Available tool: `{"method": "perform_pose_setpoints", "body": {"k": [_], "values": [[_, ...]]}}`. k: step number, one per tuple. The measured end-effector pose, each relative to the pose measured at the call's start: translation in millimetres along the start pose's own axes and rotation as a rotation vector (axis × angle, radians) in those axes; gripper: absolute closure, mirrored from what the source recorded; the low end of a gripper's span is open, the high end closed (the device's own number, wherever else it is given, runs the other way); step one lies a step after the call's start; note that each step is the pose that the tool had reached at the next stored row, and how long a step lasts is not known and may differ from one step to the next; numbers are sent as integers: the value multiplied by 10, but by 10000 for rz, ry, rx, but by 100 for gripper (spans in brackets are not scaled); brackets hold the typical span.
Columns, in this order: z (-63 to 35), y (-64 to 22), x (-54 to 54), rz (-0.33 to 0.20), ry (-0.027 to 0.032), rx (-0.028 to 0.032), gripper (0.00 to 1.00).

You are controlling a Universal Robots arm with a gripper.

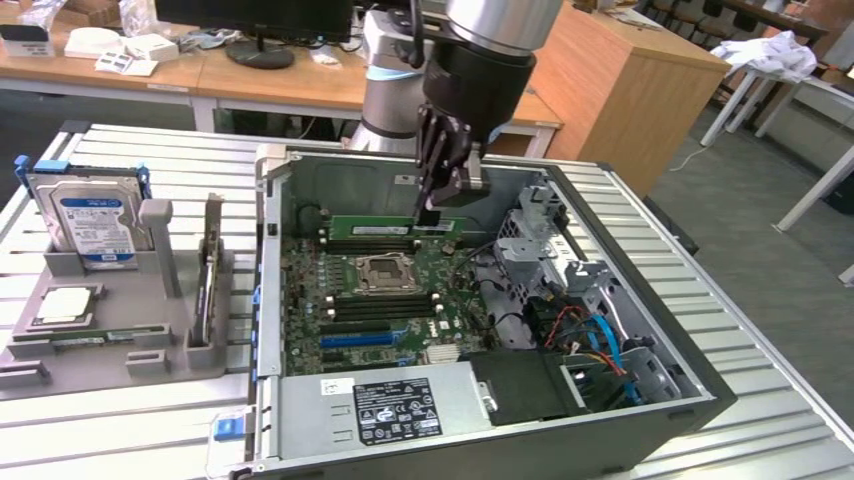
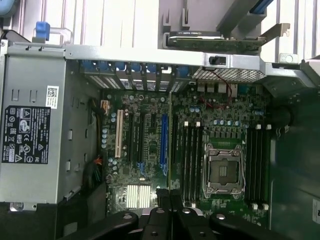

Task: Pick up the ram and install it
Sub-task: 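Pick up the ram and move it above insertion slot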

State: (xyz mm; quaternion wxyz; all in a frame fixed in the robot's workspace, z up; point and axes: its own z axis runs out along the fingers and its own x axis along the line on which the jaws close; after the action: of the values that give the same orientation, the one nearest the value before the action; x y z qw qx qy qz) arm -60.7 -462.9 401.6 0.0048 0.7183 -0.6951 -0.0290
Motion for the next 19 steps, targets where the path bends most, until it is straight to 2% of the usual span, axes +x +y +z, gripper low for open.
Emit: {"method": "perform_pose_setpoints", "body": {"k": [5, 13, 19], "values": [[-2, -49, 2, -1, 0, 0, 88], [-1, -51, -7, -2, -1, 0, 88], [5, -52, -71, 0, 1, 0, 88]]}}
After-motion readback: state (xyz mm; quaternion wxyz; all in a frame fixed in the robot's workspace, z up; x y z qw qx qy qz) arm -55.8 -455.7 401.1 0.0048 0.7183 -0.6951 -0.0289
